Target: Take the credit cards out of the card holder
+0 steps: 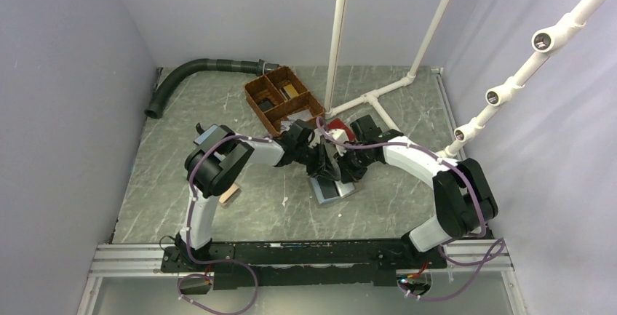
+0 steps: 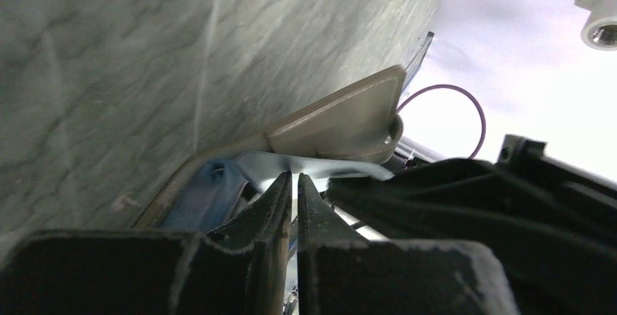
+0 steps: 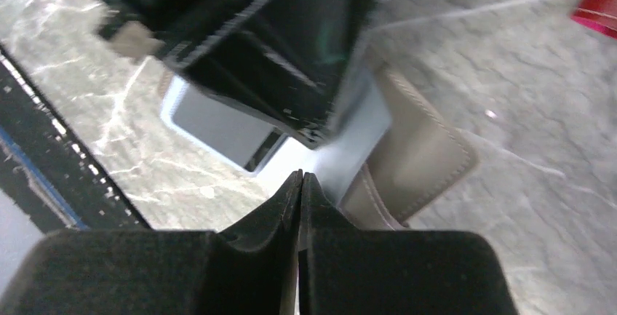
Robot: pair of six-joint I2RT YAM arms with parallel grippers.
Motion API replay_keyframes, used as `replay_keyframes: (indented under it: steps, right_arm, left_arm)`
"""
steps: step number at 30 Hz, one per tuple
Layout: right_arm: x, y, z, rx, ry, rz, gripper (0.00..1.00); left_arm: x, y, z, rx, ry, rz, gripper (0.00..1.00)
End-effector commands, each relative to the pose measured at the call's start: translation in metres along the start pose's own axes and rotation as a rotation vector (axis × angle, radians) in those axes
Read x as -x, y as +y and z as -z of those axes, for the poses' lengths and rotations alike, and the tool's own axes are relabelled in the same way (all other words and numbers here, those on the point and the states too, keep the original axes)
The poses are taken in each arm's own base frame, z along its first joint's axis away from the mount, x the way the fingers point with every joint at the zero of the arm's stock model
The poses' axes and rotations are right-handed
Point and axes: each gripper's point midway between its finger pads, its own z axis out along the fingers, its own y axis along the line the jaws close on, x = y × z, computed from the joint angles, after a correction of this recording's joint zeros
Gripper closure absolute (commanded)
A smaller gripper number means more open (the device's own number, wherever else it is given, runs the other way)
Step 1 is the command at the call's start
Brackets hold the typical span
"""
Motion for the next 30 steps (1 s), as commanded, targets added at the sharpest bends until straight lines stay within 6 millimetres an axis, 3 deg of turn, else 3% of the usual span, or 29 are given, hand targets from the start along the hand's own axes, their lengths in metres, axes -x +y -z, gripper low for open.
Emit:
replay_keyframes:
  steps: [1,7,11,23,30]
  right_arm:
    - [0.006,-0.027,0.004,-0.131,-0.024,-0.028,0.97]
    - [0.006,-0.022,0.0,-0.077,-0.029,-0.061,0.97]
    - [0.008,-0.013,-0.006,-0.008,-0.031,-0.091,0.95]
    - [0.017,0.009,-0.021,0.155,-0.053,-0.205,0.9]
    - [0.019,0.011,-0.032,0.192,-0.046,-0.284,0.88]
  left_arm:
    - [-0.003,-0.015,0.013,-0.002,-0.04,-0.034,0.86]
    - [-0.005,-0.022,0.03,0.035,-0.09,-0.071,0.72]
    - [-0.009,-0.023,0.041,0.065,-0.106,-0.085,0.69]
    - [-0.039,0.012,0.076,0.214,-0.156,-0.007,0.57]
    - [-0.042,0.007,0.08,0.172,-0.179,-0.01,0.5]
